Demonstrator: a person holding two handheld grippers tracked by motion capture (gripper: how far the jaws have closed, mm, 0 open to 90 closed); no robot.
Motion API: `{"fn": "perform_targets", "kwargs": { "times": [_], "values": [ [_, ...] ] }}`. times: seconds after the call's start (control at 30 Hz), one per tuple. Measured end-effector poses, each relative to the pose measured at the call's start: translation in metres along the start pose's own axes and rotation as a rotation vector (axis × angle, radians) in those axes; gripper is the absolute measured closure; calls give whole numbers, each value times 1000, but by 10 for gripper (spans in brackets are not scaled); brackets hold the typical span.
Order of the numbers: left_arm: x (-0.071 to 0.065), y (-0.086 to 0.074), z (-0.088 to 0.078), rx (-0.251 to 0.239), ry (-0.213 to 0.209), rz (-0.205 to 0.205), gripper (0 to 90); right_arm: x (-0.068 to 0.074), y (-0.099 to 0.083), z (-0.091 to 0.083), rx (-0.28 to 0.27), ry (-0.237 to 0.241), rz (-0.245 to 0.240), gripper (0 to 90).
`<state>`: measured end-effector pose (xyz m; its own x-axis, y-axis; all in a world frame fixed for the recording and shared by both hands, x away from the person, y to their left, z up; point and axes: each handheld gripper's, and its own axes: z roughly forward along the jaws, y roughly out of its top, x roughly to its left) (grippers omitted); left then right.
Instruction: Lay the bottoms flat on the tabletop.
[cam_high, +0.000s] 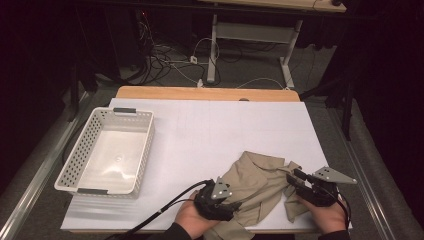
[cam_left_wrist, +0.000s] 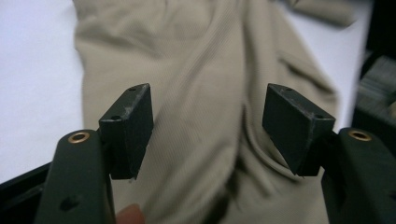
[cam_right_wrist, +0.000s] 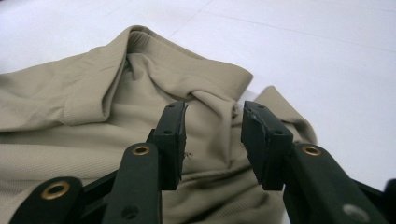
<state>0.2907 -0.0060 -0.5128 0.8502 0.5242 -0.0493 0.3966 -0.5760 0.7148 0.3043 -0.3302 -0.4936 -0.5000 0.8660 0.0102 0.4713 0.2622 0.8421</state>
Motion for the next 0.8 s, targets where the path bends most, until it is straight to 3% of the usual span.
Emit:
{"fn": "perform_targets", "kwargs": {
  "times": [0.03,0.1,0.17,0.2,0.33,0.43,0.8],
  "values": [
    [3,1,4,21,-8,-10,367,-1,-1,-1,3,-1,2,617],
    [9,2,4,30,-36,-30,541,-2,-3,-2,6,-4,7,617],
    [12,2,0,14,-43,-48,736,-4,-4,-3,4,-7,9,618],
    [13,1,-3,1,-41,-52,770,-5,-4,-3,4,-8,11,621],
    [19,-6,-20,-58,-33,-55,788,-6,-5,-3,12,-11,13,629],
    [26,-16,-34,-86,-26,-81,785,-6,-6,-2,17,-13,6,632],
    [38,-64,-76,-120,22,-151,775,-1,-5,5,45,-3,-2,613]
  ]
}}
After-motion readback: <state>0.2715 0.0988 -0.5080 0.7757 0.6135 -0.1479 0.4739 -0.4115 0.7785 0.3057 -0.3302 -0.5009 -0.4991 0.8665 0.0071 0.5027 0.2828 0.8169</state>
